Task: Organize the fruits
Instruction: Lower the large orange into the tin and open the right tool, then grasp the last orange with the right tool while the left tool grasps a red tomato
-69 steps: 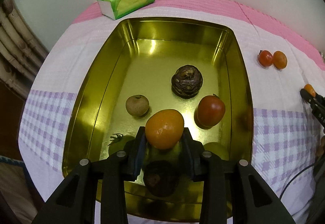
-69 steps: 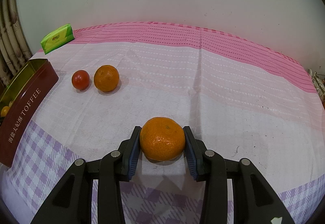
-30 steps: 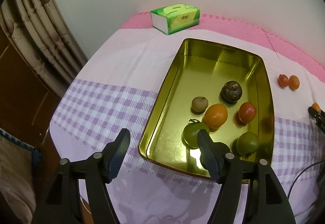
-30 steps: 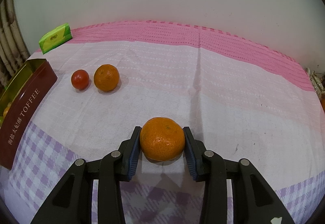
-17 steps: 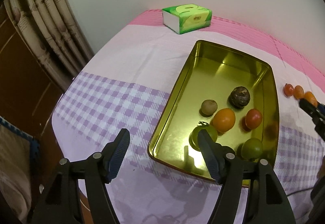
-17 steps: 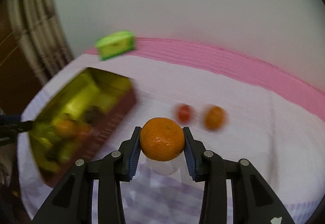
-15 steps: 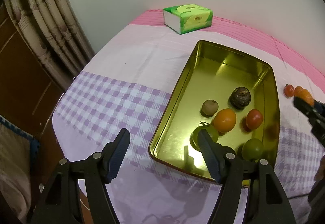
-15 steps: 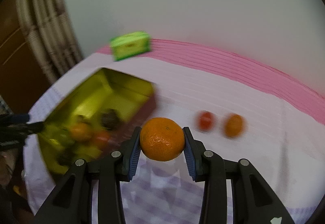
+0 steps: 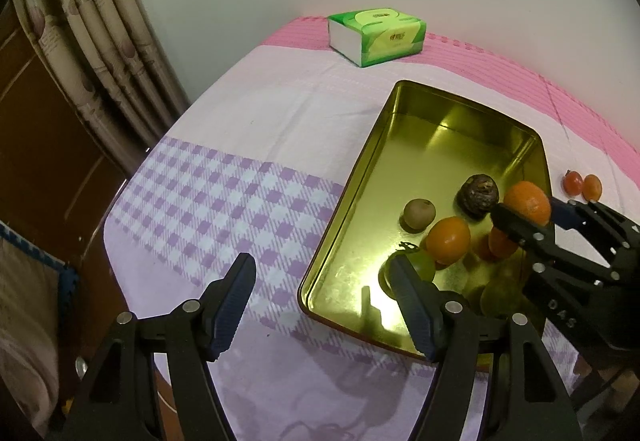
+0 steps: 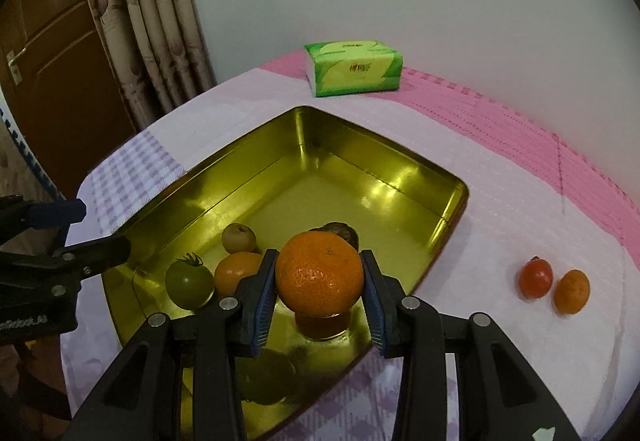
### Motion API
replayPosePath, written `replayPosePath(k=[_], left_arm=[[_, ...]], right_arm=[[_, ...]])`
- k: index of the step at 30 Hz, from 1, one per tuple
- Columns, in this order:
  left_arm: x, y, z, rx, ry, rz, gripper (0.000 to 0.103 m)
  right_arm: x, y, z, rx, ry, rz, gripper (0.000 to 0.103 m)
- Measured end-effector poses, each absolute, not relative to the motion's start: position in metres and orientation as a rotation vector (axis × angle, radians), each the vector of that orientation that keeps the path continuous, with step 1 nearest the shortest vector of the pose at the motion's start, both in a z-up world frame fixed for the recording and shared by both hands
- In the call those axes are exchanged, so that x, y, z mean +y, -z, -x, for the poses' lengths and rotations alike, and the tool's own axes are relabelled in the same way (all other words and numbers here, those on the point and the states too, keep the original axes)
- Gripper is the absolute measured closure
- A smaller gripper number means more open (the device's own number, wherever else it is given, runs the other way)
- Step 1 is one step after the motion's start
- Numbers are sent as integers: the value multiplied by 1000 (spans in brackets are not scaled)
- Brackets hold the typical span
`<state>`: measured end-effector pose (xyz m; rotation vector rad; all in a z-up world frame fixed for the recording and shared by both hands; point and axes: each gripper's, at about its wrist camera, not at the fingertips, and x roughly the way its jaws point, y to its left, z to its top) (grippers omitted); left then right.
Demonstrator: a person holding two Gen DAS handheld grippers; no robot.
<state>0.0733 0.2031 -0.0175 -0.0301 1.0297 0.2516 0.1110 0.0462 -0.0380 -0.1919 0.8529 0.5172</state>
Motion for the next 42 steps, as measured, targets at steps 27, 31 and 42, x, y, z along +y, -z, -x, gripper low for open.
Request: replayPosePath(k=[27, 31, 42], left_arm=[[195, 19, -72, 1032, -238, 5, 33], [195, 19, -72, 1030, -234, 6, 33], [194, 21, -74, 1030, -230, 16, 33]], right_arm=[[-12, 15, -99, 796, -419, 113, 59], [-61, 28, -102, 829, -307, 88, 59], [-147, 61, -123, 894, -118, 48, 59]])
